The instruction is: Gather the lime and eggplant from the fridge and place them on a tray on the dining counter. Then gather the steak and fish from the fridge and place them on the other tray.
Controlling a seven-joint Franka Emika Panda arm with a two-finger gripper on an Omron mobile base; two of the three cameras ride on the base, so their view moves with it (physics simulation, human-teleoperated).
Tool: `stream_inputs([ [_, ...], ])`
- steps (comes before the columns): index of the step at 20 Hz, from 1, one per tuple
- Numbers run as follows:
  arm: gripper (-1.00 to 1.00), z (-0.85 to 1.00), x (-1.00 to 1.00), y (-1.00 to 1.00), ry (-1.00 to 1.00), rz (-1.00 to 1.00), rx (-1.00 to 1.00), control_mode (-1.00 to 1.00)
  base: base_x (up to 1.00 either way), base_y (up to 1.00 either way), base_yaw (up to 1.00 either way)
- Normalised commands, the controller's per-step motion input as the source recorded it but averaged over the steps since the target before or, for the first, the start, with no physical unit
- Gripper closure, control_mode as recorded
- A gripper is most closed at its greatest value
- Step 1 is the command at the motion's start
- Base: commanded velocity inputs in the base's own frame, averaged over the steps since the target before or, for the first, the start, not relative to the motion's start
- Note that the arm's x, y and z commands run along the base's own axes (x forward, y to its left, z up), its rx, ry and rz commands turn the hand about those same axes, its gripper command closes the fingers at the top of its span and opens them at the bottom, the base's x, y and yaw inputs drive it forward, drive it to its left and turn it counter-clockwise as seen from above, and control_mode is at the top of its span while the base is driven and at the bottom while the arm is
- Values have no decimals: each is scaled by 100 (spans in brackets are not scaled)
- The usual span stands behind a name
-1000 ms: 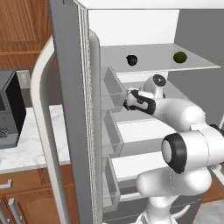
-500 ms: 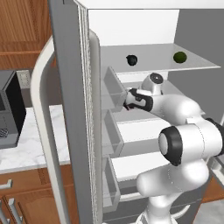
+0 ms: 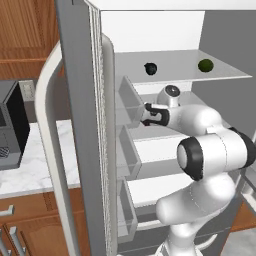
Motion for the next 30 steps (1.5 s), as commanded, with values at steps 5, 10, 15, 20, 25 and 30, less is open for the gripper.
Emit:
stream_inputs([
  [5, -100, -15, 17, 15, 0, -1, 0, -100, 0, 0, 0],
  [10, 100, -36, -18, -1, 0, -2, 2, -100, 0, 0, 0],
  [15, 100, -27, -9, -1, 0, -2, 3, -100, 0, 0, 0],
  [20, 100, -22, -7, 0, 0, 0, 2, -100, 0, 0, 0],
  [25, 100, -24, -59, -1, -1, -2, 5, -100, 0, 0, 0],
  [30, 100, 16, -85, 0, -6, 0, 2, -100, 0, 0, 0],
])
